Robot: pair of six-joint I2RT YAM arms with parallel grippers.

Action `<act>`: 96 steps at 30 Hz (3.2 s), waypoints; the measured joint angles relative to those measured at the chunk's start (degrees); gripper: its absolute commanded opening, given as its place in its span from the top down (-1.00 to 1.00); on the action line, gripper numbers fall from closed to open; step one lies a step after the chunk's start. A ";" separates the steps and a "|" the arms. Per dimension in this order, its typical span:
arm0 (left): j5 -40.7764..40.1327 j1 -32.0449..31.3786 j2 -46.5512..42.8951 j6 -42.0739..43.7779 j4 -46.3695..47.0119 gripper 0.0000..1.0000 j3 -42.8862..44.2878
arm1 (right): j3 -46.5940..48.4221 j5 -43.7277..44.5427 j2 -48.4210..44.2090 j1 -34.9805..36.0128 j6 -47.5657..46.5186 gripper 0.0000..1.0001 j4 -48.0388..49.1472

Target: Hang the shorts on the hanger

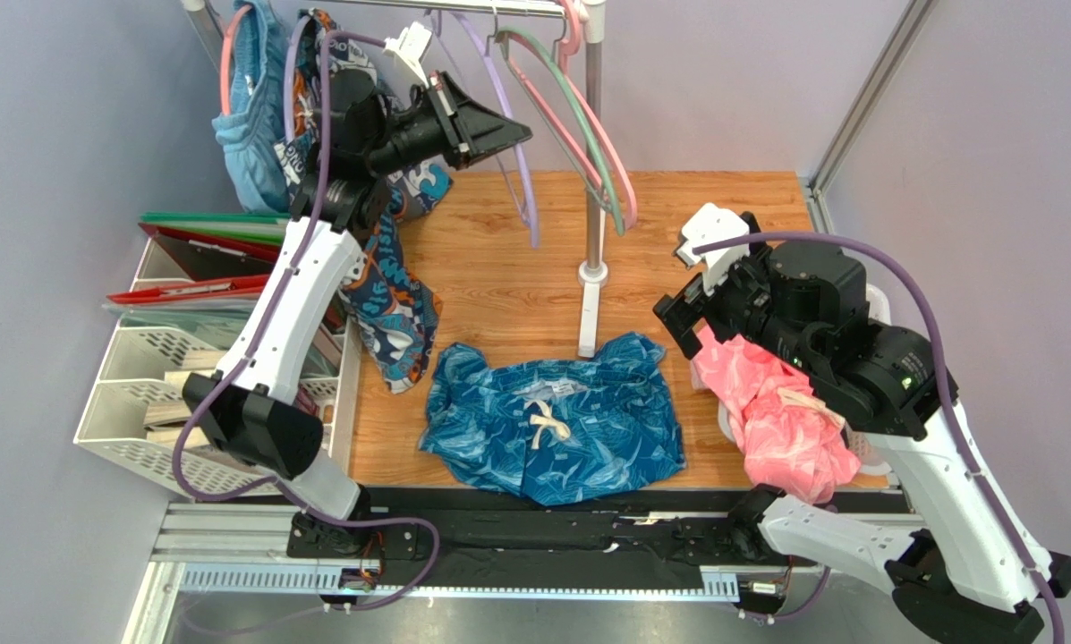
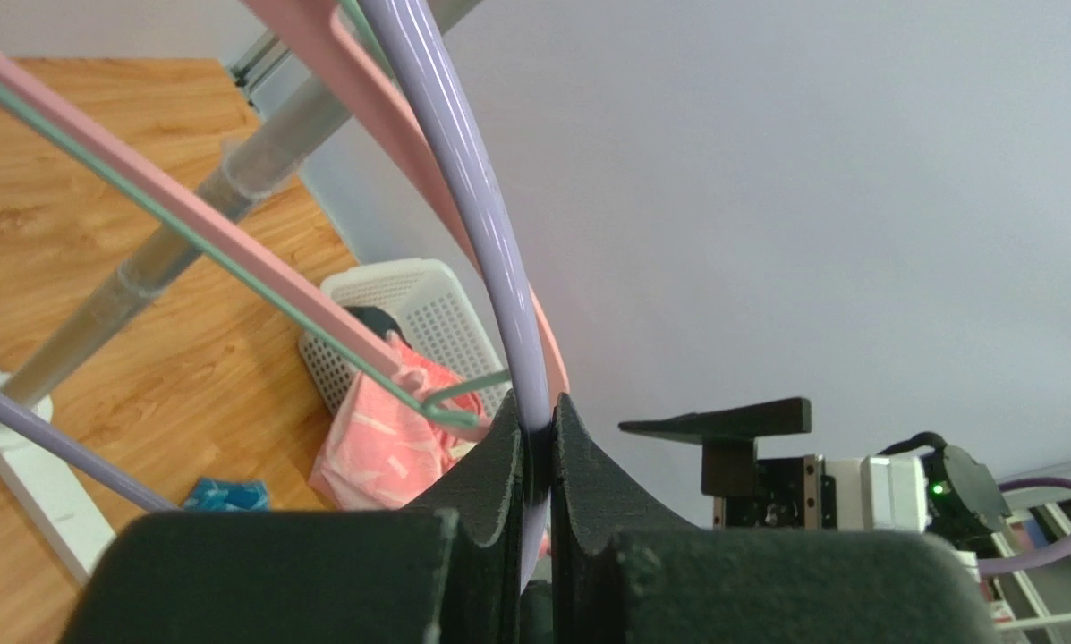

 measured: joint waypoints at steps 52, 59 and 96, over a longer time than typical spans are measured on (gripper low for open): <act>-12.70 -8.96 -55.06 48.98 -31.56 -0.98 -36.89 | 2.34 -21.73 5.42 10.45 9.70 1.00 13.05; -12.33 -8.98 -57.66 80.50 -41.53 -0.93 -27.85 | -4.04 -32.83 -1.16 10.71 -1.97 1.00 -4.46; 0.83 -13.88 -40.02 96.43 -47.58 1.00 -42.58 | 9.57 -32.98 21.09 11.98 -4.37 0.15 -7.50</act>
